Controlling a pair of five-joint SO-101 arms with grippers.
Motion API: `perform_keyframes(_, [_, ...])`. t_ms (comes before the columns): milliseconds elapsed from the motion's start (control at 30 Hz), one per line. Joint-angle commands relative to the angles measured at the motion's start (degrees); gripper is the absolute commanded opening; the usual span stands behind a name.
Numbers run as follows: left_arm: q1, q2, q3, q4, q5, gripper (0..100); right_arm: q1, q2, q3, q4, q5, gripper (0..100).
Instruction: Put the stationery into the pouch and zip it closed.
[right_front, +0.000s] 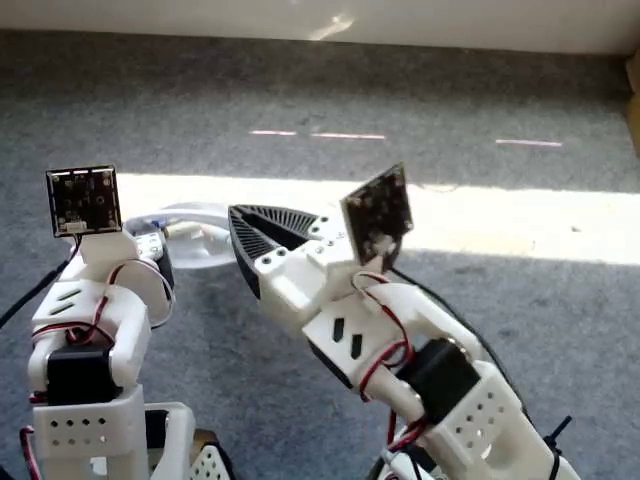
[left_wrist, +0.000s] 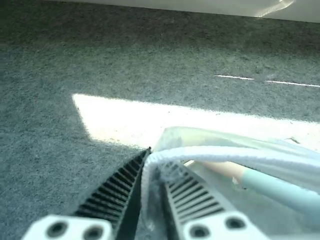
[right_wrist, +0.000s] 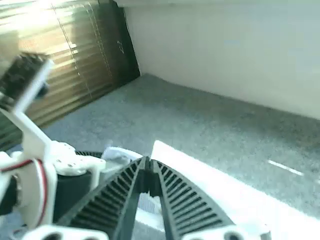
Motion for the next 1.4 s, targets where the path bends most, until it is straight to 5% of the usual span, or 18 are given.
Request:
perform_keyframes(0, [0.2,0.0,0.0,-0.8,-0.4,1,-2.2,7.8,3.6,-0.2,-1.1,0.4])
perform_keyframes(233, [0.2,0.0,0.0,-0.8,-0.4,1,-0.3,17.6,3.3,0.2,-1.0,0.4])
perform_keyframes(833, [0.2,0.0,0.1,-0.8,-0.4,1,-2.2,-3.2,-6.4,12.9,1.9,0.4])
perform_keyframes(1067, [0.2,0.0,0.1,-0.8,-0.4,1,-6.1,-0.9,-1.6,3.1,1.9,0.4])
perform_keyframes(1367, [0.2,0.0,0.1,-0.8,-0.4,1,-3.6,21.1,3.3,-6.8,1.8,0.4])
